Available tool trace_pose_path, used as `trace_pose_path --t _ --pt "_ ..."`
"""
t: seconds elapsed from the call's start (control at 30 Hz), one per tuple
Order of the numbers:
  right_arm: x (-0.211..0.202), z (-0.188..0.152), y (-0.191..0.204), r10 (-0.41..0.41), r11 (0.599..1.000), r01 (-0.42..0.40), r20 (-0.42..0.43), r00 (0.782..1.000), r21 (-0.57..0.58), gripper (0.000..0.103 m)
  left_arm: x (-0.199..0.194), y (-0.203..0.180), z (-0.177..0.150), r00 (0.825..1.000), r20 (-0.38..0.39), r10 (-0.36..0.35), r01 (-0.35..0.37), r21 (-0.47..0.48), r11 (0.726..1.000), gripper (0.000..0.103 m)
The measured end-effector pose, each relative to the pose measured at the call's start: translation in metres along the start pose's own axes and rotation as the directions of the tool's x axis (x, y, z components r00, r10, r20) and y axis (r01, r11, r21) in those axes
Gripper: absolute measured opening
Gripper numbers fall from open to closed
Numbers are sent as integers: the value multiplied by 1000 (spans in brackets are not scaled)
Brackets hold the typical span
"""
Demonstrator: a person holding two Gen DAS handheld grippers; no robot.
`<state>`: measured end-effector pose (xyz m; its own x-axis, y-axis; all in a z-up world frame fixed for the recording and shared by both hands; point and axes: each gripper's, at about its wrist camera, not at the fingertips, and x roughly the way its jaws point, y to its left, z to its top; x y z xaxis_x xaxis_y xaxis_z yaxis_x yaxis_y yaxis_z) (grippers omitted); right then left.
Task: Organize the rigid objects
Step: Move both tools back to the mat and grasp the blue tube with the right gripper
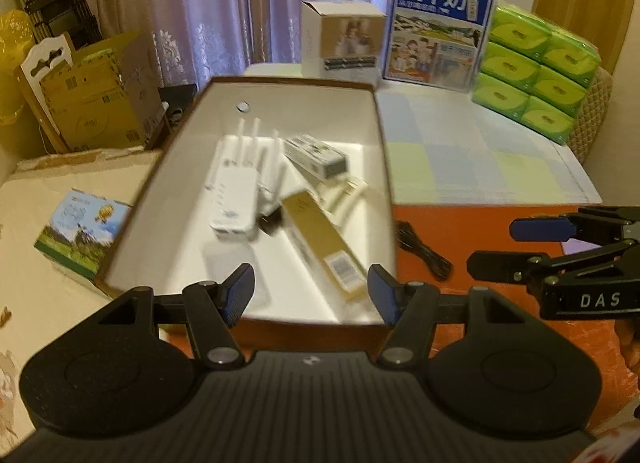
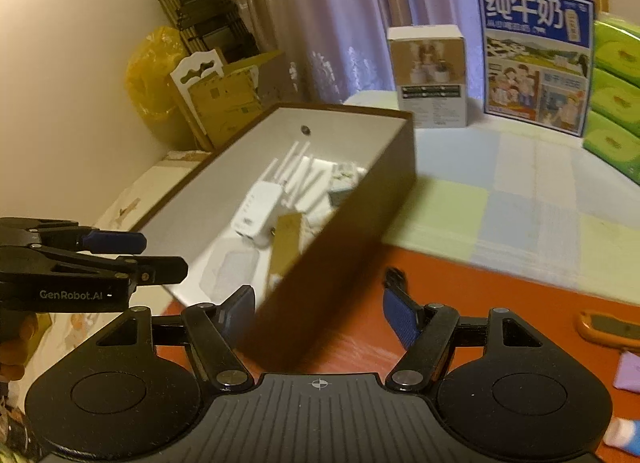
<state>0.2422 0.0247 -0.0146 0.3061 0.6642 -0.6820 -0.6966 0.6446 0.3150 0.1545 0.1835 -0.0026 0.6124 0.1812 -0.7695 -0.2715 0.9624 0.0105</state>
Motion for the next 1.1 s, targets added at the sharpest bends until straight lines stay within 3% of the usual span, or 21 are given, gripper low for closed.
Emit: trace_pose_path --t 0.67,0.93,1.1 --pt "-82 -60 -118 -59 997 63 -61 996 52 68 24 -141 -35 995 -101 -13 17 41 999 59" --pt "-101 -79 -166 -101 991 107 -82 992 78 68 44 -170 -44 990 -141 -11 19 53 998 59" --pt "-114 -100 -199 -146 989 149 -104 984 17 68 60 -186 -50 986 -165 -13 21 49 999 59"
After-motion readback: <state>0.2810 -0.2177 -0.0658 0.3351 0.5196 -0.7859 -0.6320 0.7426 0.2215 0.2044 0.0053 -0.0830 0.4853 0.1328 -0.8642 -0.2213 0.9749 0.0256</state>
